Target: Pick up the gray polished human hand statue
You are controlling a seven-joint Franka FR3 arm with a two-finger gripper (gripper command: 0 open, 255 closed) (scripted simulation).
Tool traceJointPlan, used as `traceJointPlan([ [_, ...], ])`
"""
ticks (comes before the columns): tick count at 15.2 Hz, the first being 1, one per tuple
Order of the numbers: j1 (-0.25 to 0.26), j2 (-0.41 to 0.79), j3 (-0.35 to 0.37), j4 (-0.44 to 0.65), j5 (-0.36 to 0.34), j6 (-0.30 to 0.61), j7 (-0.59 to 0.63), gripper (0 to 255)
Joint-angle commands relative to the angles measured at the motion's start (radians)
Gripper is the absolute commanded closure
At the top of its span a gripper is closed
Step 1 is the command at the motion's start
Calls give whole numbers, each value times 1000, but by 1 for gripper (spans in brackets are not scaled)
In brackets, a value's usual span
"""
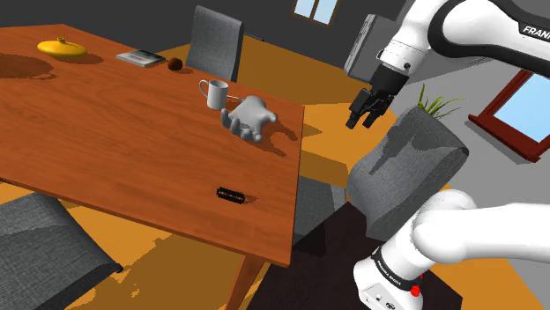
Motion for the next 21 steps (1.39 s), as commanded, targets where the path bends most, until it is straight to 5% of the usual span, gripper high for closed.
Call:
traceJointPlan([
  [1,0,0,0,0,0,0,0,0],
  [11,-32,455,65,254,-15,126,132,0],
  [21,-45,910,87,640,-75,111,270,0],
])
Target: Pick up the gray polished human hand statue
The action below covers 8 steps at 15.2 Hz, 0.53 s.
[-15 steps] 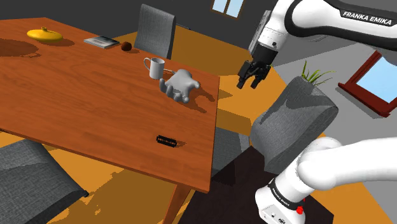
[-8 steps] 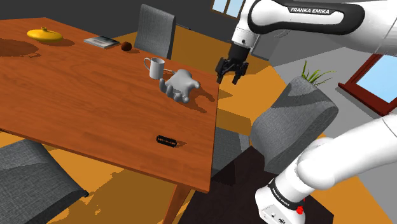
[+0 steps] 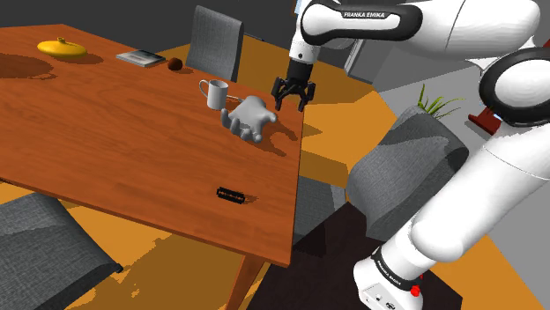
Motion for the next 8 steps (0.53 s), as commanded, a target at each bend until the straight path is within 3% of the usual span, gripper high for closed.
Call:
traceJointPlan([
  [1,0,94,-1,94,-14,-18,25,0],
  [5,6,278,-9,297,-37,-70,68,0],
  [8,6,282,-9,262,-37,-31,68,0],
])
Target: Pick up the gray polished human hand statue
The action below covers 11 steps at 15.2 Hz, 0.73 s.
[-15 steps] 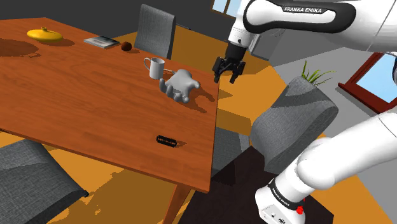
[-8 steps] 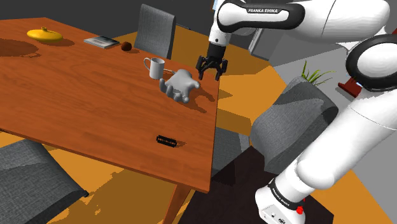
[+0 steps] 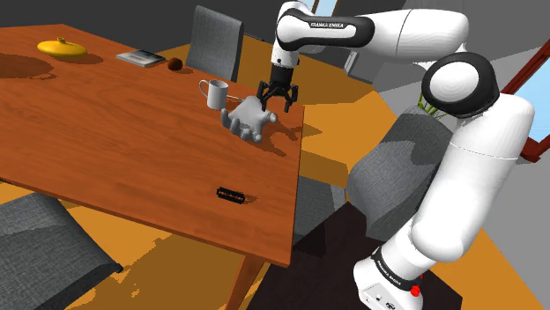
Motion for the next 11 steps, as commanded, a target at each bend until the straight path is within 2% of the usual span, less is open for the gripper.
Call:
traceJointPlan([
  [1,0,8,-1,-16,-1,23,0,0],
  [6,-1,15,-1,-53,-2,68,0,0],
  [7,-1,15,-1,-55,-2,70,-1,255],
  [11,-1,16,-1,-54,-2,69,-1,255],
])
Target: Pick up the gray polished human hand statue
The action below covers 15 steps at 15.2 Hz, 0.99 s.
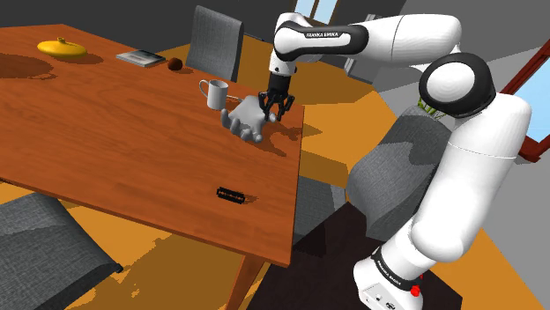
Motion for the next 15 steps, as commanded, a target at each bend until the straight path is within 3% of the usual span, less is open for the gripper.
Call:
traceJointPlan([
  [1,1,2,1,-1,0,0,-1,255],
  [5,2,1,1,-1,0,0,1,255],
  [15,3,-12,2,115,1,-129,2,255],
])
